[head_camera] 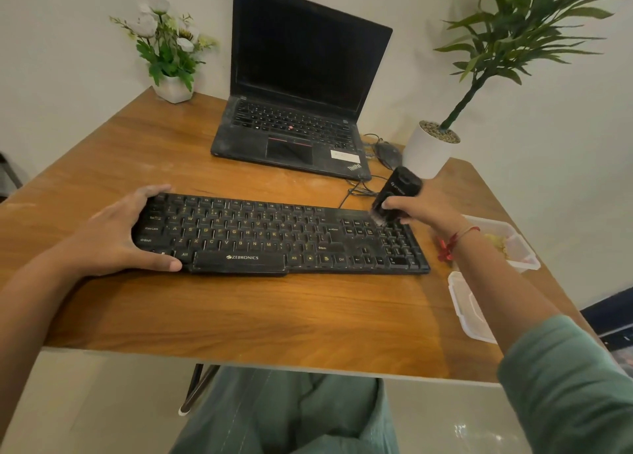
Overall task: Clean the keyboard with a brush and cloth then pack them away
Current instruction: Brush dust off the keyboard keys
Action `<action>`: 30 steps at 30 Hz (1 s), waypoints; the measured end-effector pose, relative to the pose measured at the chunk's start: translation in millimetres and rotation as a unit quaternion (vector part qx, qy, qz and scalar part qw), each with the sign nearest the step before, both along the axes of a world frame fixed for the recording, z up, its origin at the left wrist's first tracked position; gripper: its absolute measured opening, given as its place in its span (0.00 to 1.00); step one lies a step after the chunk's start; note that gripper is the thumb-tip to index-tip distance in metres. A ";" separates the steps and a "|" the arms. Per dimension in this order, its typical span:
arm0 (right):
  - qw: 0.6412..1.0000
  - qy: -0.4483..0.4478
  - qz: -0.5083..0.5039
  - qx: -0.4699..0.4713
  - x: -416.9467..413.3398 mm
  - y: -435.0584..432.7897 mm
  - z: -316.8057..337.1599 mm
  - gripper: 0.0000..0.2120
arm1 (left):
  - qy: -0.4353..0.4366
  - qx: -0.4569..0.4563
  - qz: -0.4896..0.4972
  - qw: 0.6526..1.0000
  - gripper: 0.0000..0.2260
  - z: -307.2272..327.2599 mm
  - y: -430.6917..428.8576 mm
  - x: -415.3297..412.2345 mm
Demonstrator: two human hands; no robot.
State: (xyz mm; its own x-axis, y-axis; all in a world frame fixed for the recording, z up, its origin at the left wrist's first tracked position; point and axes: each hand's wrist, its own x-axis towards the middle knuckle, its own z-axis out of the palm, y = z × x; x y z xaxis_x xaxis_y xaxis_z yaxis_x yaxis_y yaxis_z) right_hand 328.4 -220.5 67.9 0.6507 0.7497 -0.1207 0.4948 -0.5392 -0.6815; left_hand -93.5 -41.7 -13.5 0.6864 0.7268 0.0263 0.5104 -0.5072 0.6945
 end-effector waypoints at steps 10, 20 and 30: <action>1.000 -0.019 -0.010 -0.012 6.0 -25.2 6.5 0.19 | -0.010 0.013 0.000 1.000 0.46 2.8 -3.3 1.3; 0.989 -0.138 -0.047 -0.004 -0.6 -48.1 6.7 0.11 | -0.009 0.007 0.000 1.000 0.45 4.6 -4.8 1.8; 0.992 -0.110 -0.062 0.026 -18.5 -80.9 4.1 0.09 | 0.017 0.003 0.007 1.000 0.50 3.2 -3.8 -1.6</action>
